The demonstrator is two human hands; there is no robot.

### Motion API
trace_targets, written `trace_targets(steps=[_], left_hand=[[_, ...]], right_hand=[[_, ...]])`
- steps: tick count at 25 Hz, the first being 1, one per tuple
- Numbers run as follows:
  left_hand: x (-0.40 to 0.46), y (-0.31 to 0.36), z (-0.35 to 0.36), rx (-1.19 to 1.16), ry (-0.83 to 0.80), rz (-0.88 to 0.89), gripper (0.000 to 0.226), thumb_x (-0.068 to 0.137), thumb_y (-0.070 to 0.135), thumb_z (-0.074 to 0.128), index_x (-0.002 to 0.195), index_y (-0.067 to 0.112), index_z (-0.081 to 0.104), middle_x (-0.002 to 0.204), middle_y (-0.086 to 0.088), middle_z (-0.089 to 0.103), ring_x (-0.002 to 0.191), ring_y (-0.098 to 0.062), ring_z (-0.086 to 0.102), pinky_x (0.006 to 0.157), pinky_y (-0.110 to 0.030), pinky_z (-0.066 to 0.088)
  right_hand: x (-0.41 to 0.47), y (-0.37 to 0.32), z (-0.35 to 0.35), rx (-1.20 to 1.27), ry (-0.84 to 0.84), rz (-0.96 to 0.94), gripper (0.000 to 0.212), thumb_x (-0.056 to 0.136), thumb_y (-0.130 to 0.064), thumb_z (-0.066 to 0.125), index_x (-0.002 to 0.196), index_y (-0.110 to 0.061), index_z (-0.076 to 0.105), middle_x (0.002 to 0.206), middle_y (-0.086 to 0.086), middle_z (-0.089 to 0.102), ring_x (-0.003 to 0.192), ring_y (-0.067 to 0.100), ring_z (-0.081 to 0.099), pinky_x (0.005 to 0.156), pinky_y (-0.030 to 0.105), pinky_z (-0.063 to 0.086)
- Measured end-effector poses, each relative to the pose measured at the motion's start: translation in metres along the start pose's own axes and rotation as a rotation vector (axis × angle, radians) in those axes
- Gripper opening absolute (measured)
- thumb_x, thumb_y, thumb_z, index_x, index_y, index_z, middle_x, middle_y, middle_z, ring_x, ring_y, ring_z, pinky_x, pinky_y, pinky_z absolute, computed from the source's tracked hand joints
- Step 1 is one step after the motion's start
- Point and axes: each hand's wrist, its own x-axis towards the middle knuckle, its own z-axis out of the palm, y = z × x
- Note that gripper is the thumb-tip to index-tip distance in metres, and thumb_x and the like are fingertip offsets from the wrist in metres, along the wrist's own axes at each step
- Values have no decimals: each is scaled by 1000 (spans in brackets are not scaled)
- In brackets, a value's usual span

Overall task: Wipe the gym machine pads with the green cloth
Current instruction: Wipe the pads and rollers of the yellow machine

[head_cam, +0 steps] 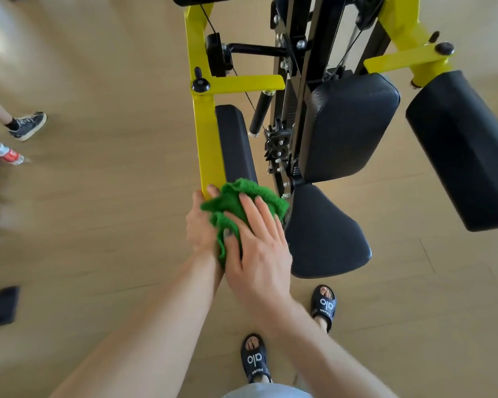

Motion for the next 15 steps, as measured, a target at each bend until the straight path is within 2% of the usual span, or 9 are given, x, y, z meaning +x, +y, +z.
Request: trace_targets(steps=[1, 2, 4, 6, 8, 10, 12, 13, 15], left_hand=[[3, -3, -2, 67, -9, 33, 52, 103, 42, 36, 138, 9, 55, 138, -25, 61, 128, -43, 58, 106, -48, 50], [6, -4, -2, 231, 33, 71, 53, 101, 45, 35, 135, 11, 56, 133, -25, 63, 124, -44, 60, 105, -53, 50], [7, -1, 6, 562, 222, 126, 49, 101, 52, 32, 120, 14, 57, 115, -24, 67, 109, -44, 64, 98, -53, 52], [5, 6, 15, 658, 333, 119, 50, 99, 57, 29, 106, 16, 55, 101, -22, 64, 97, -43, 62, 88, -49, 51], [7, 7, 17, 692, 360, 76, 47, 99, 59, 27, 97, 18, 50, 94, -18, 57, 90, -39, 55, 81, -46, 44], [11, 1, 14, 726, 371, 63, 44, 99, 58, 26, 94, 20, 48, 92, -13, 53, 87, -35, 51, 79, -44, 40], [14, -1, 12, 711, 345, 76, 43, 101, 57, 26, 99, 22, 50, 98, -11, 56, 95, -35, 56, 82, -42, 39], [15, 0, 13, 676, 318, 80, 43, 103, 54, 28, 107, 21, 54, 107, -13, 60, 105, -35, 58, 86, -41, 39], [13, 10, 16, 556, 310, 29, 46, 106, 44, 30, 131, 14, 54, 134, -18, 58, 127, -37, 54, 99, -42, 37]], right_hand=[[15, 7, -3, 8, -63, -21, 40, 100, -34, 40, 133, -30, 62, 160, -6, 34, 151, 15, 21, 122, 40, 24], [31, 16, -4, 62, -124, -7, 40, 101, -33, 40, 137, -31, 59, 162, -5, 29, 152, 15, 18, 122, 36, 22], [69, 28, -2, 232, -202, 62, 41, 103, -32, 40, 143, -33, 51, 164, -1, 21, 151, 17, 18, 121, 30, 19], [111, 34, 7, 403, -229, 191, 42, 104, -34, 38, 145, -36, 46, 161, 1, 29, 146, 19, 31, 118, 31, 26], [138, 46, 16, 595, -217, 484, 41, 103, -39, 37, 141, -33, 52, 145, 4, 53, 130, 22, 51, 109, 33, 38], [138, 71, 12, 1036, -275, 897, 44, 100, -42, 46, 137, -21, 59, 126, 8, 65, 112, 26, 61, 105, 37, 43], [109, 101, -5, 1555, -298, 1046, 45, 98, -35, 49, 137, -14, 59, 118, 12, 67, 103, 30, 64, 100, 40, 45], [93, 114, -19, 1696, -235, 1066, 42, 100, -31, 46, 133, -11, 61, 118, 15, 69, 100, 33, 68, 94, 43, 51], [70, 135, -54, 1944, -148, 1091, 38, 102, -28, 39, 116, -6, 67, 105, 18, 74, 87, 35, 74, 76, 45, 60]])
